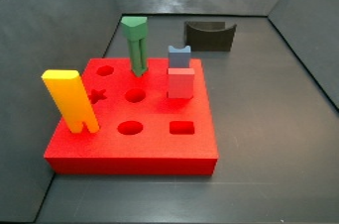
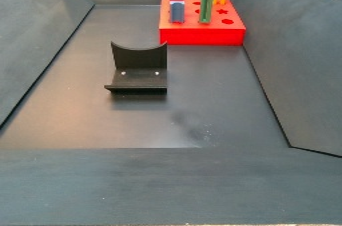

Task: Pick up the oval object. Move up. Move to above the board. Insert the oval object.
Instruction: Move to above the board, then insert the oval object.

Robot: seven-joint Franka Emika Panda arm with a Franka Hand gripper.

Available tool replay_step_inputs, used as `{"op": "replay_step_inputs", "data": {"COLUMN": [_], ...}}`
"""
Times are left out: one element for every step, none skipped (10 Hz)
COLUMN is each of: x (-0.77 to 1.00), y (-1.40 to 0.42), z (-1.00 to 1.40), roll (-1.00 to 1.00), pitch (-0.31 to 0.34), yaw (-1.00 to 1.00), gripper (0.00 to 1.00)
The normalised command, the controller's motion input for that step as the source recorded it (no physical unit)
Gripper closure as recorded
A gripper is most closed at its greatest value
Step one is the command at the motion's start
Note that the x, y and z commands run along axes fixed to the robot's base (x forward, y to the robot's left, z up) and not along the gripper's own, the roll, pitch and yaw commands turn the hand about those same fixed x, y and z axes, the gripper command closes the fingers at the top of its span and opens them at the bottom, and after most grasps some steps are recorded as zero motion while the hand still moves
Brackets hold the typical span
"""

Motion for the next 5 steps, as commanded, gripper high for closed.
{"op": "replay_step_inputs", "data": {"x": [0.41,0.29,0.23,0.13,0.0], "y": [-0.96,-0.57,-0.4,-0.21,0.0], "z": [0.02,0.02,0.02,0.03,-0.03], "roll": [0.02,0.03,0.04,0.04,-0.01], "pitch": [0.126,0.139,0.137,0.099,0.0], "yaw": [0.01,0.01,0.01,0.01,0.0], "gripper": [1.0,1.0,1.0,1.0,1.0]}}
